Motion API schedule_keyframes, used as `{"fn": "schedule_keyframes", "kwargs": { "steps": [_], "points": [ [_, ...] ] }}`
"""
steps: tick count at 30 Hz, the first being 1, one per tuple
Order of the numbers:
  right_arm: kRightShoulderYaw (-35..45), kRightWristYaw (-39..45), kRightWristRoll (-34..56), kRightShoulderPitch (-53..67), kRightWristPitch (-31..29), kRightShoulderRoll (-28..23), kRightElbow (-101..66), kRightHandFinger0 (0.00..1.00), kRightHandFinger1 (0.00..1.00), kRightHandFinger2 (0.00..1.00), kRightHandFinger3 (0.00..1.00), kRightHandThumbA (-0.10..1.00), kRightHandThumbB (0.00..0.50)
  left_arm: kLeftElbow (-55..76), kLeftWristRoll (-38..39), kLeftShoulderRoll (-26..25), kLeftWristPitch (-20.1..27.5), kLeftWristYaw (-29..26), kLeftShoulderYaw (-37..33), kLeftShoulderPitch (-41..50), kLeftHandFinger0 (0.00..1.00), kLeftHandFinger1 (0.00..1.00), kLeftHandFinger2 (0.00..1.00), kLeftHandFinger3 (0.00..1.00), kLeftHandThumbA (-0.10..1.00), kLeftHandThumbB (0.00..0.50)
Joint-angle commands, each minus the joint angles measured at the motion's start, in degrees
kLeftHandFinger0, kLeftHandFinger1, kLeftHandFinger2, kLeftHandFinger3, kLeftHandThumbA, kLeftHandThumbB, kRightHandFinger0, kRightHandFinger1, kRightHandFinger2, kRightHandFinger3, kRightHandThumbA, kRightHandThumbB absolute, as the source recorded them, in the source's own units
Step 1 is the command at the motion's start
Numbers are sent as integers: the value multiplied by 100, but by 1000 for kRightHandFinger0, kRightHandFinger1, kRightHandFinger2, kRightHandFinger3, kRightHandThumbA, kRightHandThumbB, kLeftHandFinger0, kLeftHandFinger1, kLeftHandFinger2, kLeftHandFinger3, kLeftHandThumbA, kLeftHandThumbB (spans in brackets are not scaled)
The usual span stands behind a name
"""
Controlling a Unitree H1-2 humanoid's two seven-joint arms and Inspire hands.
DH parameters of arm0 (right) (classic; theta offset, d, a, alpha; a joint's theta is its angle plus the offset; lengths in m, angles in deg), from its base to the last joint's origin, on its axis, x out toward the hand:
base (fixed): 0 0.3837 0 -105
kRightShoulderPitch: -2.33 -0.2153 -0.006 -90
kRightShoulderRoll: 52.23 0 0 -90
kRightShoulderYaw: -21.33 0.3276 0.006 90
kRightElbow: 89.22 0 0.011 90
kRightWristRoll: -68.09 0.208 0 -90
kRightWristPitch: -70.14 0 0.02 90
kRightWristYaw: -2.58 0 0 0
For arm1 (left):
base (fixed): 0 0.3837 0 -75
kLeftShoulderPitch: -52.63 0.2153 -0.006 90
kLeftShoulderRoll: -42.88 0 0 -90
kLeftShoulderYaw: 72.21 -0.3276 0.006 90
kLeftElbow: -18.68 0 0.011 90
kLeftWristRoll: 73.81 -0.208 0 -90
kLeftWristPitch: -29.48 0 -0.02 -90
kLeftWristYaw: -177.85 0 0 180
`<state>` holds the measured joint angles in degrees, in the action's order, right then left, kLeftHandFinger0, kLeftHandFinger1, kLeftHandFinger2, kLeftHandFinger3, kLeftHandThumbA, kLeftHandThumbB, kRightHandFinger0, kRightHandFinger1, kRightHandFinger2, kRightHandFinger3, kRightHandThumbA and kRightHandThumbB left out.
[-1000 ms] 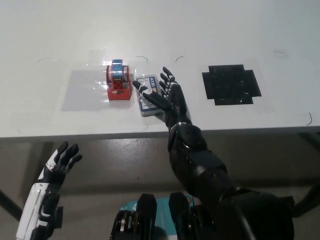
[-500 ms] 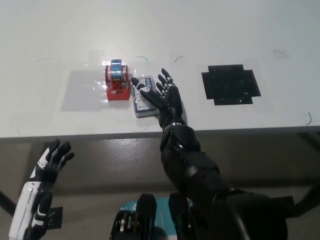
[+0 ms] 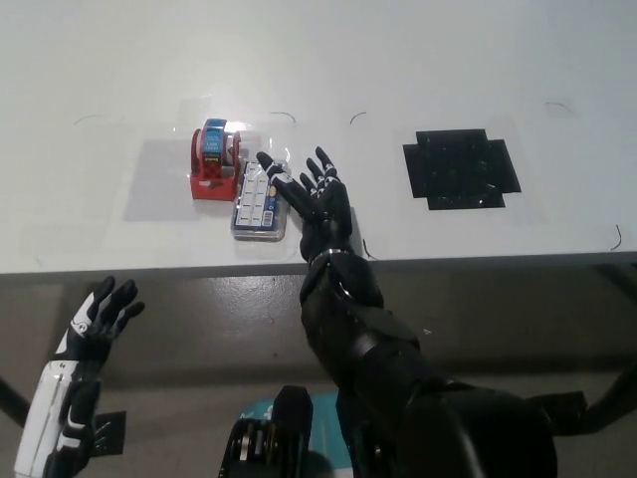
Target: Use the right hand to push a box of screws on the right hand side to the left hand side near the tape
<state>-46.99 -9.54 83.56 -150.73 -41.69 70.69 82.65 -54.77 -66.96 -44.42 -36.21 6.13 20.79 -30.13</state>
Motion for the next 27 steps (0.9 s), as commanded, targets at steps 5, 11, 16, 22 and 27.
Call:
{"fn": "schedule_keyframes", "kwargs": {
  "steps": [5, 11, 16, 22, 27],
  "points": [
    [-565, -418, -393, -147, -510, -191, -235, 1000, 1000, 1000, 1000, 1000, 164, 165, 35, -41, 31, -2, 50, -47, 1000, 1000, 1000, 1000, 914, 267],
    [-1183, -701, -1215, 317, -510, -827, -1690, 1000, 1000, 1000, 1000, 1000, 141, 96, -122, -41, 88, -12, 69, -68, 1000, 1000, 1000, 1000, 942, 276],
    [-1411, -616, -1600, 1095, -510, -1300, -3865, 1000, 1000, 1000, 1000, 1000, 175, 115, 113, -89, -50, 49, 39, -87, 1000, 1000, 1000, 1000, 889, 265],
    [-1529, 346, -878, 2243, 170, -1658, -6702, 1000, 1000, 1000, 1000, 1000, 159, 135, 1, -112, -146, 80, 3, -108, 1000, 1000, 1000, 1000, 876, 210],
    [-1927, 904, -328, 3632, 772, -2153, -8956, 1000, 1000, 1000, 1000, 1000, 169, 92, -33, -135, -244, 108, -27, -214, 1000, 1000, 1000, 1000, 864, 200]
  ]
}}
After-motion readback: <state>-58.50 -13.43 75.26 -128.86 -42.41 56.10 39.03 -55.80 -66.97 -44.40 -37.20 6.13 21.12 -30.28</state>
